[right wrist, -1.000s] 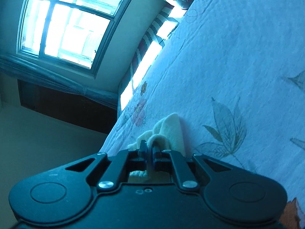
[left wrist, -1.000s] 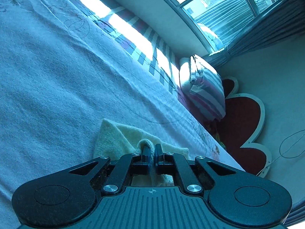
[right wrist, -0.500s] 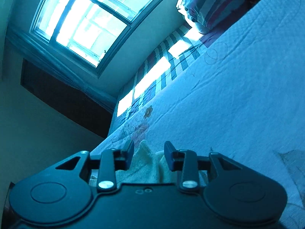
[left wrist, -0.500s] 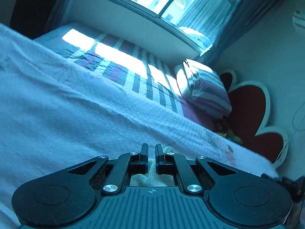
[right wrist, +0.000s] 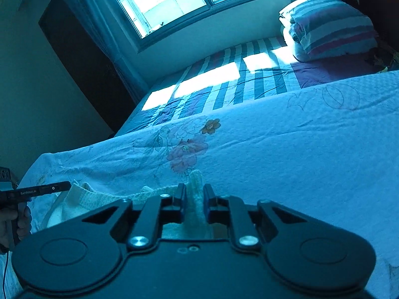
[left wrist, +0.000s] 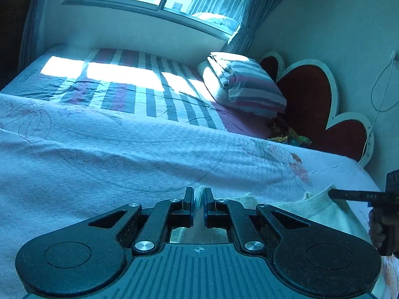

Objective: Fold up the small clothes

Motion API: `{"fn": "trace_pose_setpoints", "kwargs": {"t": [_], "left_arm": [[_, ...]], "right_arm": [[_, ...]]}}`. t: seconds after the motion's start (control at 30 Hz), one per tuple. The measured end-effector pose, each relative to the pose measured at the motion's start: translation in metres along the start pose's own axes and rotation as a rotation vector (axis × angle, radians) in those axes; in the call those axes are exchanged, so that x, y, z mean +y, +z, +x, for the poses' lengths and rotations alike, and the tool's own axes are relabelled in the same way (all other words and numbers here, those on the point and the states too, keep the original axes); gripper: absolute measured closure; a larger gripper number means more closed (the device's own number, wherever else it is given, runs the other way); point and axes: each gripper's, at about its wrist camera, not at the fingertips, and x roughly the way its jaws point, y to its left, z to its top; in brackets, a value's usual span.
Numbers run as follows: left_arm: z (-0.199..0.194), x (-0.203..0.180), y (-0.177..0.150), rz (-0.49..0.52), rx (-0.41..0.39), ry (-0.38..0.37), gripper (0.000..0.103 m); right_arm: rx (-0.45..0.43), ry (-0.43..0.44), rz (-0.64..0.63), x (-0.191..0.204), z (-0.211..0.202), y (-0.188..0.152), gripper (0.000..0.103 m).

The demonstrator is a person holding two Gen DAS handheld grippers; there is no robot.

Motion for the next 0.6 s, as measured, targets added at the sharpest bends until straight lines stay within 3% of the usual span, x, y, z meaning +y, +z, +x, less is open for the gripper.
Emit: {"fn": "trace_pose_setpoints", "kwargs": {"t": [0.07, 0.13, 0.17, 0.2, 0.23, 0.27, 0.33, 0.4, 0.47, 0.5, 0.53, 0.6], "left_arm": [[0.002, 0.003, -0.003, 0.003, 0.009, 0.001, 0.098], [0.003, 0.005, -0.005, 0.000, 0.015, 0.003, 0.068], [0.000, 0.003, -0.006, 0.005, -0.008, 0.014, 0.028], [-0.003, 0.002, -0.007, 0.018, -0.033, 0.021, 0.013], [-0.005, 0.000, -0.007, 0.037, -0.042, 0.009, 0.013], [-0.003, 0.000, -0.006, 0.035, -0.030, 0.006, 0.014], [0.002, -0.002, -0.004, 0.048, -0.010, 0.009, 0.026], [0.010, -0.004, -0.003, 0.070, 0.037, 0.024, 0.058], [0.019, -0.008, -0.005, 0.101, 0.072, 0.042, 0.069], [0.021, -0.010, -0.007, 0.118, 0.078, 0.046, 0.088], [0.021, -0.011, -0.007, 0.115, 0.075, 0.033, 0.100], [0.008, -0.012, -0.007, 0.093, -0.025, 0.035, 0.100]], "right_arm": [[-0.001, -0.005, -0.017, 0.002, -0.001, -0.002, 0.096], [-0.008, -0.006, -0.033, 0.004, -0.002, -0.003, 0.096], [-0.008, -0.004, -0.034, 0.003, -0.003, -0.002, 0.096], [-0.009, -0.001, -0.033, 0.003, -0.004, -0.003, 0.096], [-0.012, 0.003, -0.031, 0.002, -0.005, -0.003, 0.096], [-0.013, 0.005, -0.027, 0.001, -0.005, -0.002, 0.096], [-0.008, 0.009, -0.020, 0.000, -0.004, -0.003, 0.095], [-0.006, 0.004, -0.021, -0.001, -0.003, -0.003, 0.095], [-0.007, -0.002, -0.022, 0.000, -0.002, -0.003, 0.095], [-0.007, -0.005, -0.024, 0.000, -0.001, -0.003, 0.095], [-0.005, -0.011, -0.029, 0.001, 0.000, -0.003, 0.096], [-0.004, -0.026, -0.051, 0.003, 0.001, -0.004, 0.098]]}}
